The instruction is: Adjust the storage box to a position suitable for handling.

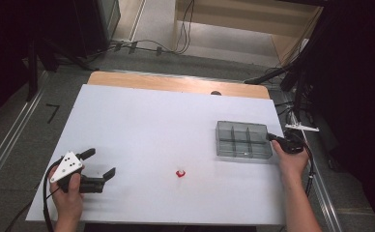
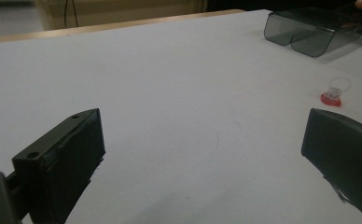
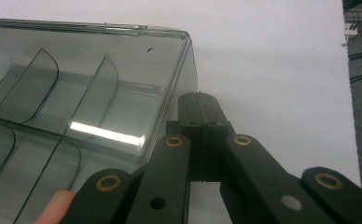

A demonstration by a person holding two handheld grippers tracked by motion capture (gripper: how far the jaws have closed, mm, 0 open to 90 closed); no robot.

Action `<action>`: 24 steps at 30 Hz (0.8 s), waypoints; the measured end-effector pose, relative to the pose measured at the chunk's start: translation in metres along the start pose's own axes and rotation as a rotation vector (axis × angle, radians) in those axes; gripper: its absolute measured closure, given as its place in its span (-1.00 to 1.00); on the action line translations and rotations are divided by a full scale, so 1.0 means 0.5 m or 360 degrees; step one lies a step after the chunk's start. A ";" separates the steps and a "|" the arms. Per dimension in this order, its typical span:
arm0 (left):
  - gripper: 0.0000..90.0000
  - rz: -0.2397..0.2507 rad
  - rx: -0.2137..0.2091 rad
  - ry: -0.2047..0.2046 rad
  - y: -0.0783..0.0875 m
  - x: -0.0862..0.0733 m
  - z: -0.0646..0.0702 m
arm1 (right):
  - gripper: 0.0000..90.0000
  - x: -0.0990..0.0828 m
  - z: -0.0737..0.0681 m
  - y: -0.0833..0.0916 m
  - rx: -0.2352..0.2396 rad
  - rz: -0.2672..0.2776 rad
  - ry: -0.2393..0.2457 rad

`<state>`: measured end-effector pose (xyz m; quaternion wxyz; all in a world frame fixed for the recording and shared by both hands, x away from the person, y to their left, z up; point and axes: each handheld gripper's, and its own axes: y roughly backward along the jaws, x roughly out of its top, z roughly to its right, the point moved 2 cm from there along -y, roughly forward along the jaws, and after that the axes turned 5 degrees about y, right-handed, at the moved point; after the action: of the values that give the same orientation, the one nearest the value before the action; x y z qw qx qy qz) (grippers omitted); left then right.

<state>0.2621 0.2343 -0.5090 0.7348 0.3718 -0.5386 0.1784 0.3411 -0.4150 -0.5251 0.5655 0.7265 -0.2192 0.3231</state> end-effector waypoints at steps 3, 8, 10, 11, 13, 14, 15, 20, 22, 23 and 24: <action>-1.00 -0.0002 0.0000 0.0002 0.000 0.000 0.000 | 0.95 0.003 -0.010 -0.002 0.0022 0.0007 0.0019; -1.00 -0.0006 -0.0002 -0.0003 0.000 0.000 0.000 | 0.96 0.007 -0.026 -0.008 0.0043 0.0011 0.0031; -1.00 -0.0007 -0.0002 -0.0003 -0.001 0.000 0.000 | 0.96 0.009 -0.034 -0.011 0.0059 0.0016 0.0033; -1.00 -0.0009 -0.0002 -0.0005 -0.001 0.000 0.000 | 0.96 0.010 -0.038 -0.012 0.0066 0.0014 0.0037; -1.00 -0.0010 -0.0001 -0.0005 -0.001 0.000 0.001 | 0.96 0.012 -0.046 -0.015 0.0070 0.0013 0.0043; -1.00 -0.0010 -0.0002 -0.0006 -0.001 0.000 0.000 | 0.96 0.012 -0.049 -0.016 0.0074 0.0014 0.0039; -1.00 -0.0010 -0.0002 -0.0006 -0.001 0.000 0.000 | 0.96 0.013 -0.052 -0.017 0.0078 0.0014 0.0035; -1.00 -0.0019 -0.0001 -0.0009 -0.002 0.001 0.000 | 0.96 0.013 -0.069 -0.021 0.0099 0.0010 0.0039; -1.00 -0.0023 -0.0002 -0.0009 -0.002 0.001 0.000 | 0.96 0.013 -0.072 -0.022 0.0100 0.0012 0.0043; -1.00 -0.0021 -0.0002 -0.0007 -0.002 0.001 0.000 | 0.96 0.013 -0.076 -0.022 0.0105 0.0008 0.0042; -1.00 -0.0021 -0.0001 -0.0009 -0.002 0.001 0.000 | 0.96 0.013 -0.081 -0.023 0.0112 0.0009 0.0044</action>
<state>0.2629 0.2335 -0.5090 0.7346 0.3756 -0.5381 0.1723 0.3448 -0.3727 -0.5222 0.5417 0.7407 -0.2020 0.3423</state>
